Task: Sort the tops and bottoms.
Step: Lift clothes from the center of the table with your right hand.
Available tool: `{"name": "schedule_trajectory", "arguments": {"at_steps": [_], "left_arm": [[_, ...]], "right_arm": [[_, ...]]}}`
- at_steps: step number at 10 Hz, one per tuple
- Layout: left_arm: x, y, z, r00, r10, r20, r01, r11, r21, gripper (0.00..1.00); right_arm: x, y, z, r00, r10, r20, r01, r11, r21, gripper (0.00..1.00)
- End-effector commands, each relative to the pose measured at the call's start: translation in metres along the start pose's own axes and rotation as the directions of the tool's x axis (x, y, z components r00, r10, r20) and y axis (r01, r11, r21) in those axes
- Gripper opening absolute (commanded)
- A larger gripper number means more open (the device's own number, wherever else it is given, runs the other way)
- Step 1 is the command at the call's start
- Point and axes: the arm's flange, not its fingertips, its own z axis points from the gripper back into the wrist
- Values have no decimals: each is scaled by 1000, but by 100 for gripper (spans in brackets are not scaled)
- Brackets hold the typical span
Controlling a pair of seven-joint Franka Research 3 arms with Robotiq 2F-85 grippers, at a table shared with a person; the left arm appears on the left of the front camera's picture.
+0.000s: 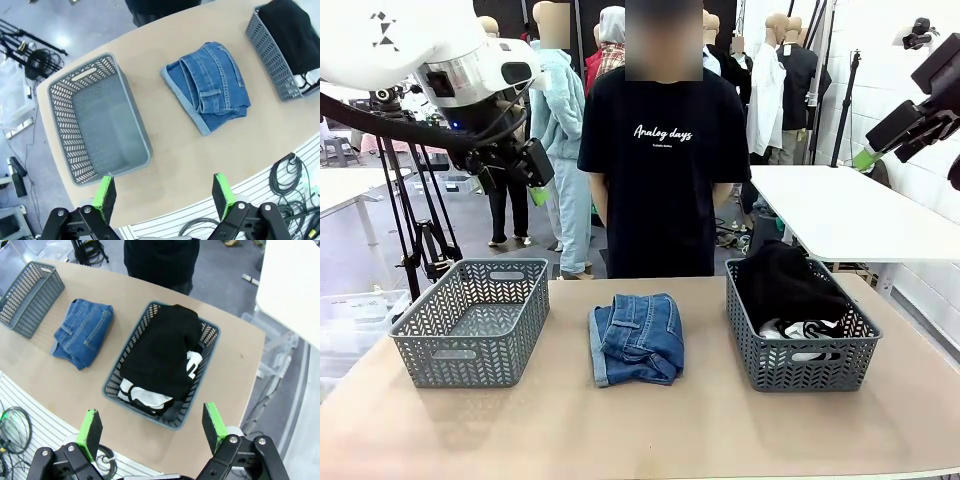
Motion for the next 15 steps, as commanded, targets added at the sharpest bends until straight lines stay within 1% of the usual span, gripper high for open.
{"name": "schedule_trajectory", "arguments": {"at_steps": [1,5,6,8,9,10,12,13,14,15], "left_arm": [[0,1,2,1000,-26,5,26,1000,-8,100],[0,1,2,1000,-26,5,26,1000,-8,100],[0,1,2,1000,-26,5,26,1000,-8,100],[0,1,2,1000,-26,5,26,1000,-8,100],[0,1,2,1000,-26,5,26,1000,-8,100],[0,1,2,1000,-26,5,26,1000,-8,100],[0,1,2,1000,-26,5,26,1000,-8,100],[0,1,2,1000,-26,5,26,1000,-8,100],[0,1,2,1000,-26,5,26,1000,-8,100],[0,1,2,1000,-26,5,26,1000,-8,100]], "right_arm": [[0,-1,-1,1000,7,-2,-7,1000,1,100],[0,0,0,1000,0,0,0,1000,0,100],[18,13,-12,998,59,-10,-59,997,42,100],[53,41,-60,986,157,-56,-146,976,164,100],[67,55,-86,977,189,-97,-164,962,217,100],[78,67,-115,966,216,-139,-178,953,245,100],[80,82,-166,941,253,-224,-173,930,323,100],[76,82,-179,934,256,-252,-161,926,341,100],[73,71,-162,897,307,-317,-183,912,367,100],[72,93,-185,945,236,-228,-160,938,307,100]]}}
